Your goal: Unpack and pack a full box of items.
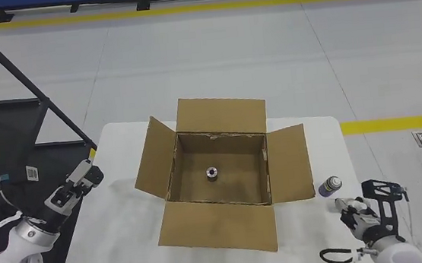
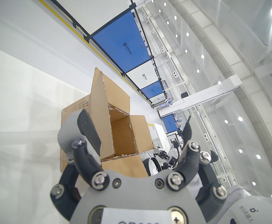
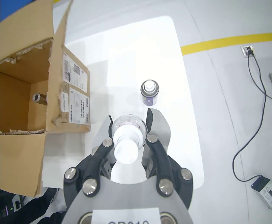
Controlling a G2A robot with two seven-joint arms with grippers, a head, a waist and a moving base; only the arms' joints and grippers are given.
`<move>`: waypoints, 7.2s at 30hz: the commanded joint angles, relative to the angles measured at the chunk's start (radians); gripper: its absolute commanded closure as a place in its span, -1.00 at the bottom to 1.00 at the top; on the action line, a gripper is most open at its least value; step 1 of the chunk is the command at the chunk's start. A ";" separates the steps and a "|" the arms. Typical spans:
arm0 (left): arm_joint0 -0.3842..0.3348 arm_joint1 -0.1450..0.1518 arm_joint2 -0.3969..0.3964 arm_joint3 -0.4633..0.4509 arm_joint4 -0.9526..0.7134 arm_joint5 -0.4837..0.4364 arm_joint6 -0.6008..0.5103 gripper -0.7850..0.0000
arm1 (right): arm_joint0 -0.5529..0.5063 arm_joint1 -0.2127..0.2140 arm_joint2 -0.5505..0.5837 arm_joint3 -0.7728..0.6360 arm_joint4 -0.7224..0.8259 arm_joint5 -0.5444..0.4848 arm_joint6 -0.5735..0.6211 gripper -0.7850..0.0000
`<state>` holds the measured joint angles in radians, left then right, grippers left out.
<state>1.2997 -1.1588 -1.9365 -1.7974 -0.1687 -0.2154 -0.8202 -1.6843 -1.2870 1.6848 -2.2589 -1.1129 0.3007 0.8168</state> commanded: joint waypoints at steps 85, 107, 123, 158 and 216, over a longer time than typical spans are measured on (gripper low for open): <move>0.000 0.000 0.000 0.000 0.000 0.000 0.000 -1.00 | 1.401 -0.420 -1.115 1.775 0.364 -0.317 -0.118 0.07; 0.000 0.000 0.000 0.000 0.000 0.000 0.000 -1.00 | 1.356 -0.358 -0.971 1.510 0.342 -0.365 -0.108 1.00; 0.000 0.000 0.000 0.000 0.000 0.000 0.000 -1.00 | 0.689 -0.143 -0.540 0.275 -0.158 -0.180 0.187 1.00; 0.000 0.000 0.000 0.000 0.000 0.000 0.000 -1.00 | -0.149 -0.088 -0.035 -0.091 -0.058 -0.167 0.096 1.00; 0.000 0.000 0.000 0.000 0.000 0.000 0.000 -1.00 | -0.031 -0.075 0.038 -0.048 0.268 -0.178 0.028 -1.00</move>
<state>1.2997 -1.1588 -1.9365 -1.7974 -0.1687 -0.2154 -0.8202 -1.7242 -1.3619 1.7024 -2.2978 -0.9057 0.1395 0.8700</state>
